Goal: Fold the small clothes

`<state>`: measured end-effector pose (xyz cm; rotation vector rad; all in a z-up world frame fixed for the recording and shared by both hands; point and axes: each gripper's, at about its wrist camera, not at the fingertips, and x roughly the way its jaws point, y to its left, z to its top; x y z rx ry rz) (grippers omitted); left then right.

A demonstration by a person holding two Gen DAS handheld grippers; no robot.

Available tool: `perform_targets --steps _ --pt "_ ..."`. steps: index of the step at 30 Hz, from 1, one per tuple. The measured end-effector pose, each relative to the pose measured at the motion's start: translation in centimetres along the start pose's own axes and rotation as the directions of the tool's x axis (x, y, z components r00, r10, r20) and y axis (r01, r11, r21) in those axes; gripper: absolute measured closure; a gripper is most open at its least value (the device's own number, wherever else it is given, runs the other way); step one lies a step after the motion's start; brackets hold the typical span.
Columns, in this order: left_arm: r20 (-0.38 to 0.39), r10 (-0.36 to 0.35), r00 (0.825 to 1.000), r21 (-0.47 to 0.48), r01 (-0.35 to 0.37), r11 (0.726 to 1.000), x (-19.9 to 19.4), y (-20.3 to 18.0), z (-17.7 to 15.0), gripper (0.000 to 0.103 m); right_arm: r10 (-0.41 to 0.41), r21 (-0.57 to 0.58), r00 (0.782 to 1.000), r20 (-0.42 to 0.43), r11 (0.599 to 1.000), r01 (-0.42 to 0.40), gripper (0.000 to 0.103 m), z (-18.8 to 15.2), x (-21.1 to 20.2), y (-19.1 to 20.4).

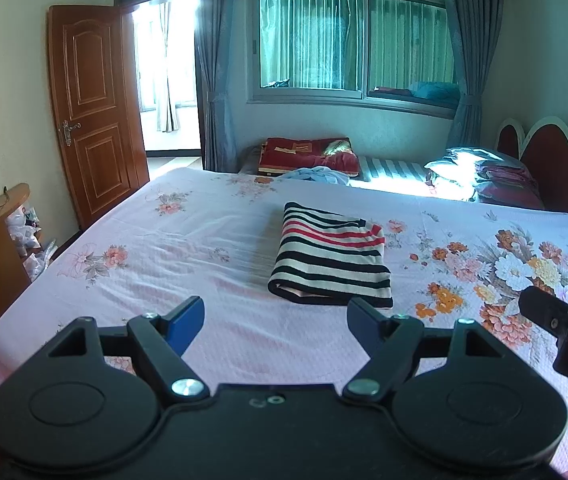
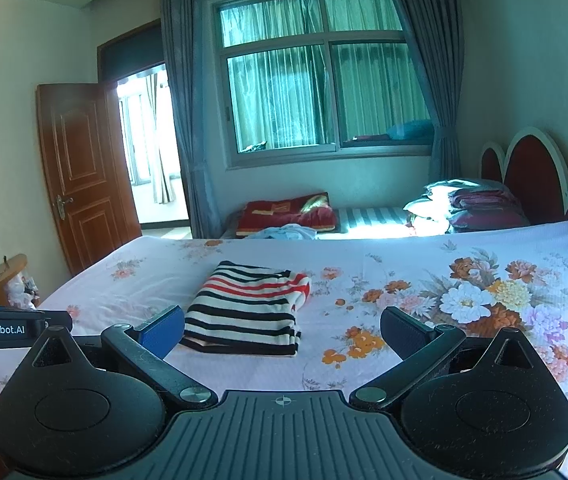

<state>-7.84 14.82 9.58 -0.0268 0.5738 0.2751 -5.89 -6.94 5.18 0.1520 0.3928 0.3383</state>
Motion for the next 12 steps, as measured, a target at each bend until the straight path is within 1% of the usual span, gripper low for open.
perform_targets --steps 2,4,5,8,9,12 --pt "-0.008 -0.006 1.0 0.003 0.006 1.0 0.5 0.0 0.0 0.026 0.001 0.001 1.0 -0.005 1.0 -0.001 0.0 0.0 0.3 0.0" --pt "-0.009 -0.027 1.0 0.009 0.027 1.0 1.2 0.1 0.1 0.026 -0.003 -0.001 1.0 -0.01 1.0 0.003 0.0 -0.1 0.8 0.0" --pt "0.002 -0.043 0.999 0.017 0.043 0.999 1.5 0.0 0.1 0.027 -0.006 -0.002 1.0 -0.015 1.0 0.006 0.0 -0.1 1.1 -0.1" --pt "0.04 -0.036 0.999 0.014 0.035 0.999 2.7 0.0 0.1 0.028 -0.017 0.003 0.999 -0.032 1.0 0.017 0.0 -0.3 2.0 -0.3" --pt "0.042 -0.041 0.998 0.016 0.04 0.999 3.3 0.1 0.1 0.028 -0.025 0.004 0.999 -0.041 1.0 0.025 0.0 -0.5 2.5 -0.5" --pt "-0.006 -0.054 0.999 0.016 0.054 0.998 5.9 0.0 0.7 0.025 -0.05 0.018 0.996 -0.073 0.999 0.051 0.0 -0.9 4.0 -1.3"
